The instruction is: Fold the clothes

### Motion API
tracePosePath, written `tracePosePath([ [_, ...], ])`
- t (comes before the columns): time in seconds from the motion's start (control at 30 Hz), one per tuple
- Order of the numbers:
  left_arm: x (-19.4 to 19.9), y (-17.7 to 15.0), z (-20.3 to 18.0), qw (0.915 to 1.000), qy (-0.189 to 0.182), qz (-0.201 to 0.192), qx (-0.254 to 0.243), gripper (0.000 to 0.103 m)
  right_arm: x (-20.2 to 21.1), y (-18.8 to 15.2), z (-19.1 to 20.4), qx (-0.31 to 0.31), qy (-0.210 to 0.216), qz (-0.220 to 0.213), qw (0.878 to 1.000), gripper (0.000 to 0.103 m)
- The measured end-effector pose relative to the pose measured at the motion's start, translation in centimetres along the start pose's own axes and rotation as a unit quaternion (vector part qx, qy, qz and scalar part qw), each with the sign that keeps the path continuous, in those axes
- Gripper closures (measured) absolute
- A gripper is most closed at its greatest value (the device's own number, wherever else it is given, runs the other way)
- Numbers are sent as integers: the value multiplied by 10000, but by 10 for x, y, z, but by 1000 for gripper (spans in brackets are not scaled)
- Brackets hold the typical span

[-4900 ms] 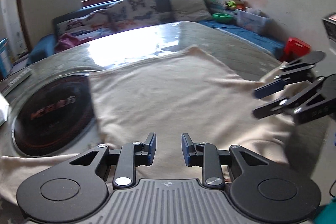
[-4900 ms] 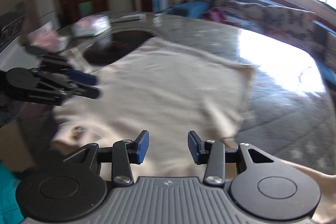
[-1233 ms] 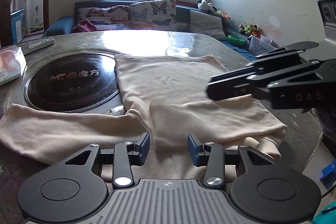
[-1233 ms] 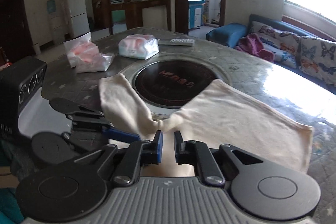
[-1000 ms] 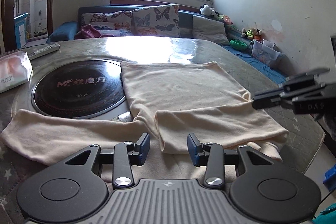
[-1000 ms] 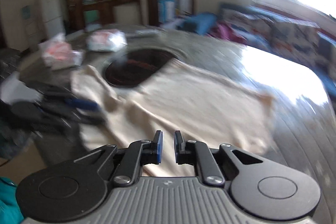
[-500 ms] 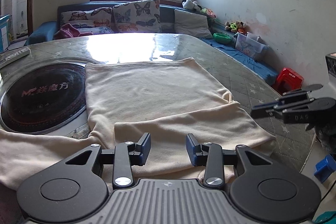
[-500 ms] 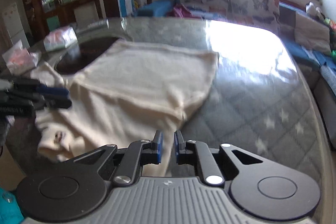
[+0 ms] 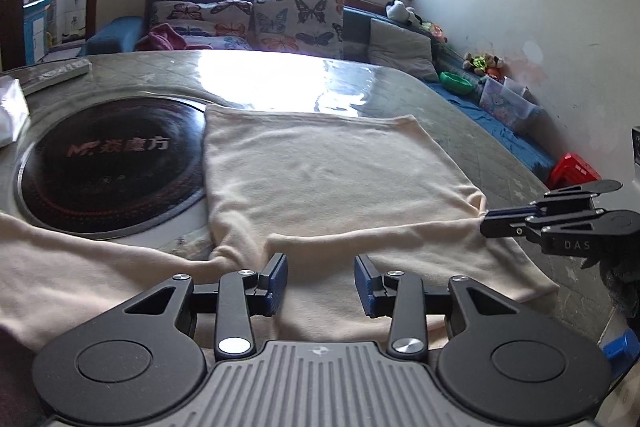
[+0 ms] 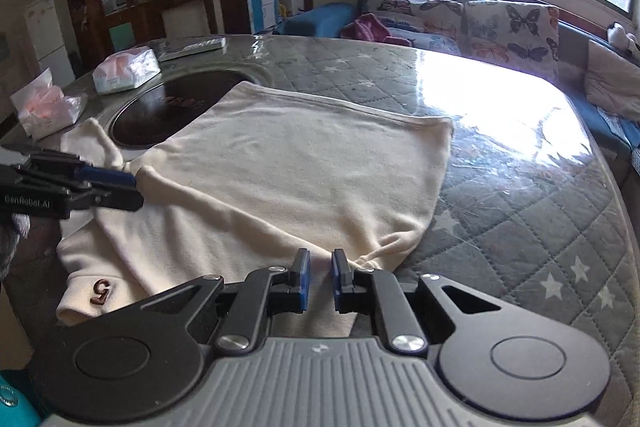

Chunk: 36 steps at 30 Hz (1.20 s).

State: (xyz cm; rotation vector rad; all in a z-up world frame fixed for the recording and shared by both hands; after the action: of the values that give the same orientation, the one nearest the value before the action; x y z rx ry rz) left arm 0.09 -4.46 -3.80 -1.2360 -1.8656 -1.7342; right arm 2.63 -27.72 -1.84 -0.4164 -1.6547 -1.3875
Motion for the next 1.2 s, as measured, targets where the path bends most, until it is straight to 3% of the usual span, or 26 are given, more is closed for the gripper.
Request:
tracePosePath([
  [0.27, 40, -11, 62, 9938, 834, -218, 700, 64, -7, 20, 35, 534, 339, 27, 9980, 93],
  [0.57, 71, -18, 133, 9650, 2082, -474, 1523, 61, -33, 48, 93, 1360, 759, 59, 9878, 93],
  [0.7, 74, -22, 158, 9507, 2355, -479, 1958, 58, -46, 53, 111, 1544, 904, 119, 9838, 93],
  [0.9, 68, -23, 181, 9397, 2403, -432, 2394, 59, -50, 51, 124, 1778, 916, 178, 9796, 93],
  [1.07, 65, -22, 187, 9351, 2428, -480, 2537, 67, -31, 53, 118, 1704, 907, 5, 9812, 92],
  [1.13, 64, -21, 189, 9340, 2478, -507, 2523, 88, -26, 53, 115, 1670, 894, -35, 9819, 92],
  [1.2, 65, -20, 190, 9334, 2493, -554, 2519, 95, -18, 51, 110, 1612, 858, -91, 9832, 92],
])
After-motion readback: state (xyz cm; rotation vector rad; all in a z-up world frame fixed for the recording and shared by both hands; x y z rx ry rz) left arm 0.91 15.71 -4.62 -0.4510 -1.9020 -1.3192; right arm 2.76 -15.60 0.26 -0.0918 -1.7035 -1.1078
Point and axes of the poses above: each gripper's, at about its wrist camera, not at the fingertips, and x roughly against the way its jaws point, z to its left, y to its top, the point moved 5 cm from there along -x, roughly the way its jaws point, and after that the axes turned 8 degrees about z, right-handed, at the moved point
